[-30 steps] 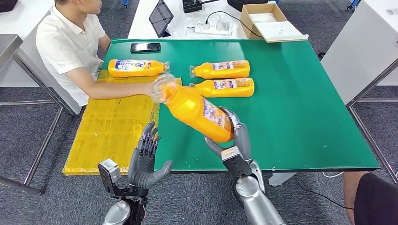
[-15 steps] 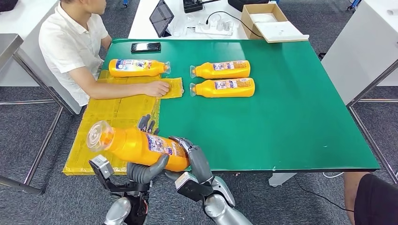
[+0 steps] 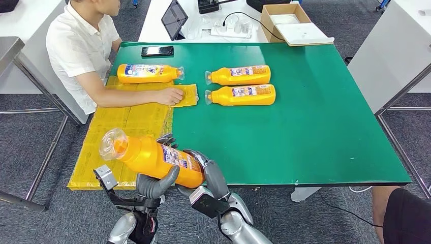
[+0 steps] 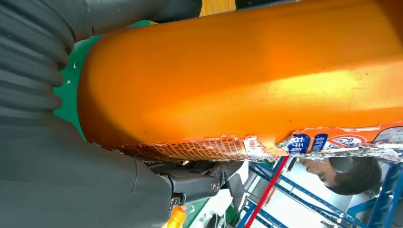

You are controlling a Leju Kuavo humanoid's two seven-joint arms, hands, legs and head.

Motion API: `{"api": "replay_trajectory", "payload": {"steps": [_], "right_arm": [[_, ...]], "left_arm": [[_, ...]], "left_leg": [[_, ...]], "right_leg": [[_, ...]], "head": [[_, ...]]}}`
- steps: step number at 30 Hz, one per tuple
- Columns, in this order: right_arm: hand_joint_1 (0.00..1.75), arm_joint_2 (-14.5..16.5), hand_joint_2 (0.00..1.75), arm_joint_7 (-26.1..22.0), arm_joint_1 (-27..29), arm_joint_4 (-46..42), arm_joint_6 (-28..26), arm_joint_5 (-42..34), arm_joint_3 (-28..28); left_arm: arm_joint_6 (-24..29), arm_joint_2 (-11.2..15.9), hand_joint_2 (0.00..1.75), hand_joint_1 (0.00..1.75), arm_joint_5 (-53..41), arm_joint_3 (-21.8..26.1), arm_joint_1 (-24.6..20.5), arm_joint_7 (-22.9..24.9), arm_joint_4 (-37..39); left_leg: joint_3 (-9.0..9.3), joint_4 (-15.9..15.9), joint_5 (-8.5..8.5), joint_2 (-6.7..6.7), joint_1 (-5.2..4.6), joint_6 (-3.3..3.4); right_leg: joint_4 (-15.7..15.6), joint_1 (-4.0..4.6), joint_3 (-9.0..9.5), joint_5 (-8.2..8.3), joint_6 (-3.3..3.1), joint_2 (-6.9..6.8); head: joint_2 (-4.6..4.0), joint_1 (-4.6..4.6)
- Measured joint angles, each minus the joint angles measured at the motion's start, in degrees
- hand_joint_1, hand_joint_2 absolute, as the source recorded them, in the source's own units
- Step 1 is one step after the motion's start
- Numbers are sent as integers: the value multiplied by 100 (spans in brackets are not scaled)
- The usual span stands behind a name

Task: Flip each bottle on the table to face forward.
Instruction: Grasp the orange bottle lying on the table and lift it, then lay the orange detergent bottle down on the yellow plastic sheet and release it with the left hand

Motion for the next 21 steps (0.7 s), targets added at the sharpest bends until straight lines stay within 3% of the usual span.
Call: {"api": "replay_trajectory", "payload": {"steps": [2, 3, 4, 8, 13, 15, 18, 21], "right_arm": [[19, 0, 175, -2, 0, 21, 11, -3, 1], [1, 0, 175, -2, 10, 30, 36, -2, 4], [0, 0, 175, -2, 28, 36, 70, -2, 7], [0, -1, 0, -1, 137, 42, 179, 2, 15], [0, -22, 0, -29, 205, 6, 197, -23, -4], [0, -31, 0, -200, 336, -196, -166, -160, -88], [0, -49, 0, -394, 676, -963, -1042, -429, -333], [0, -141, 0, -397, 1016, -1934, -1489, -559, -707]], "left_arm": [[-41, 17, 175, 175, 30, 0, -17, 17, 27], [-94, 25, 175, 175, 55, 1, -23, 40, 36], [-170, 34, 175, 175, 77, 1, -25, 65, 42], [-470, 77, 175, 175, 45, 0, 16, 109, 46], [-714, 145, 175, 175, -195, 1, 23, 4, 79], [-626, 151, 175, 175, -398, 0, 16, -18, 102], [-3, 181, 175, 175, -1010, 23, -3, -31, 93], [687, 272, 175, 175, -1660, 145, -3, -40, 27]], "left_leg": [[0, 0, 0, 0, 0, 0], [0, 0, 0, 0, 0, 0], [-1, 0, 0, -1, 0, 0], [-2, 0, -1, 3, 0, 0], [-1, 0, -1, 2, 0, 0], [-3, 0, -1, 0, 0, 0], [-6, 0, -1, -2, 0, 0], [-7, 0, -1, -4, 0, 0]], "right_leg": [[0, 0, 0, 0, 0, 0], [0, 0, 0, 0, 0, 0], [0, 0, 0, 0, 0, 0], [0, 0, -2, -1, 0, 0], [-1, 0, -3, -1, -1, 0], [0, 0, -3, -1, 0, 0], [0, 0, -3, -1, 0, -1], [0, -1, -4, -2, 1, -3]], "head": [[0, 0], [0, 0], [0, 0], [0, -1], [0, -1], [0, 0], [0, -1], [0, 0]]}}
